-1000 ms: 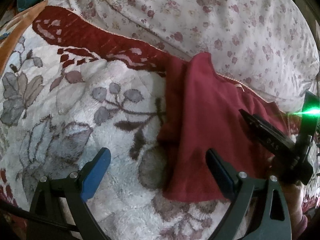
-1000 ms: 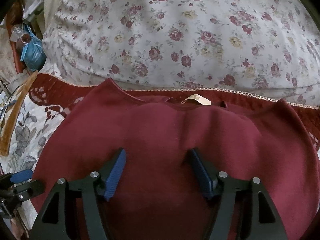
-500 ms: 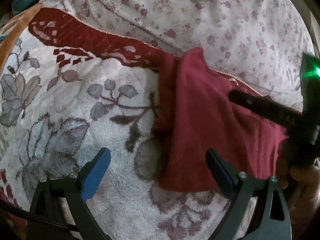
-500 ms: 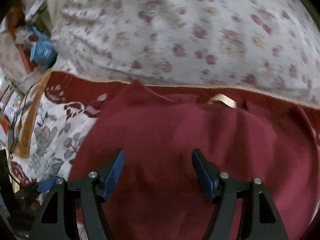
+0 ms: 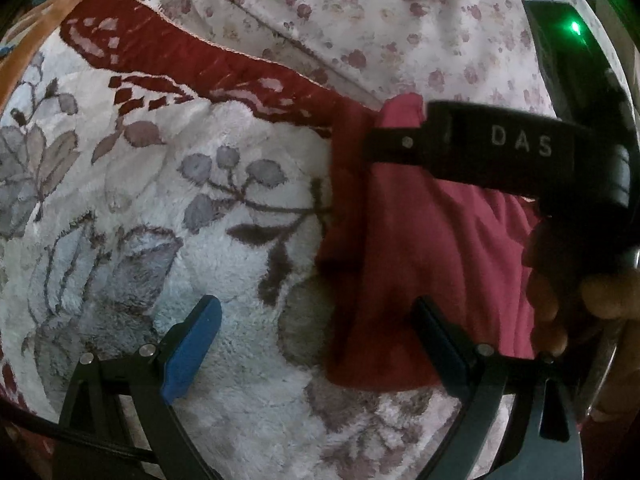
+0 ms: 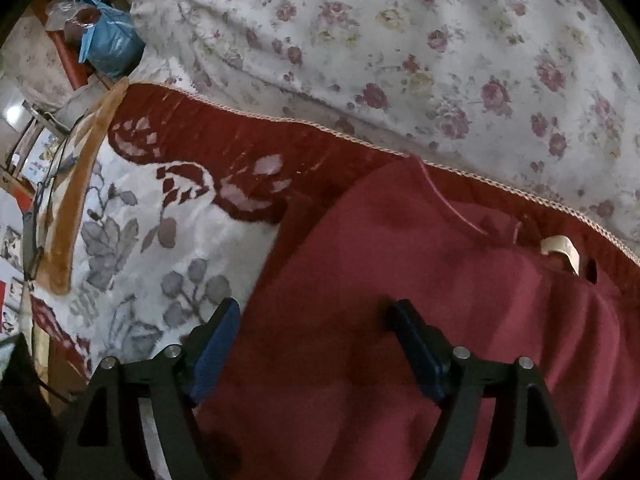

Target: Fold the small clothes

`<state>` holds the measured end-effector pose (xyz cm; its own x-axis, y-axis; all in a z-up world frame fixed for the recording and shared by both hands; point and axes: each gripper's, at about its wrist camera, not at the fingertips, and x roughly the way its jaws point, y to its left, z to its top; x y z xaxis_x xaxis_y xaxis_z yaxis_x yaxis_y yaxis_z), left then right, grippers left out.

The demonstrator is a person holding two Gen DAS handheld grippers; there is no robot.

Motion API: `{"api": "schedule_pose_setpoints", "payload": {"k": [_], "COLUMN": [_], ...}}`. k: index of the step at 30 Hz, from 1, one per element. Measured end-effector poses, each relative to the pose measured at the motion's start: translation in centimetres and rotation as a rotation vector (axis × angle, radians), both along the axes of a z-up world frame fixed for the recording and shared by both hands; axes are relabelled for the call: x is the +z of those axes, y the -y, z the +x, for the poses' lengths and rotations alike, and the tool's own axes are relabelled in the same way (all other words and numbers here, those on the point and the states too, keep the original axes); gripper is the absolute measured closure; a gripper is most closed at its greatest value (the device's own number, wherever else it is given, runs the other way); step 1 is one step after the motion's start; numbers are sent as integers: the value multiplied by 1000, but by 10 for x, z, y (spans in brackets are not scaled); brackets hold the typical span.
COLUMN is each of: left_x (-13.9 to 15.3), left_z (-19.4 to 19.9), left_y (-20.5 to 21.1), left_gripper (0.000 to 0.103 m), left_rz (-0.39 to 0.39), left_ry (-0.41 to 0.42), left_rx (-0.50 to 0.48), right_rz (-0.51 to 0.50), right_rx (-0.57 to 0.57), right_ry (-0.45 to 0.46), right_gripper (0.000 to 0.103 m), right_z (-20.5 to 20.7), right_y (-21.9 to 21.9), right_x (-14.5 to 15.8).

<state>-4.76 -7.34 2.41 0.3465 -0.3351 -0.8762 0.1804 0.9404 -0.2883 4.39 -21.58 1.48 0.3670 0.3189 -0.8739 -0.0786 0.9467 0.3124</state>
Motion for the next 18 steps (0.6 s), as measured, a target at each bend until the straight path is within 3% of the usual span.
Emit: {"api": "schedule_pose_setpoints", "payload": {"k": [6,10,18], "left_x": [-2,-2,-5], "left_z": [1,1,5], "left_y": [-1,-1,5], "left_gripper": [7,4,3], "left_rz": [0,7,47], "left_ry": [-2,-1,20], "left_rx": [-2,0,-6], "right_rz": [-133,-269,-210], "right_rx": [108,57,23], "right_ry": [-34,-62,-35], "right_gripper": [10,10,13], "right_z": [18,26,25], "right_y": [-45,-46,-25], "right_x": [-8,-24,-28]}}
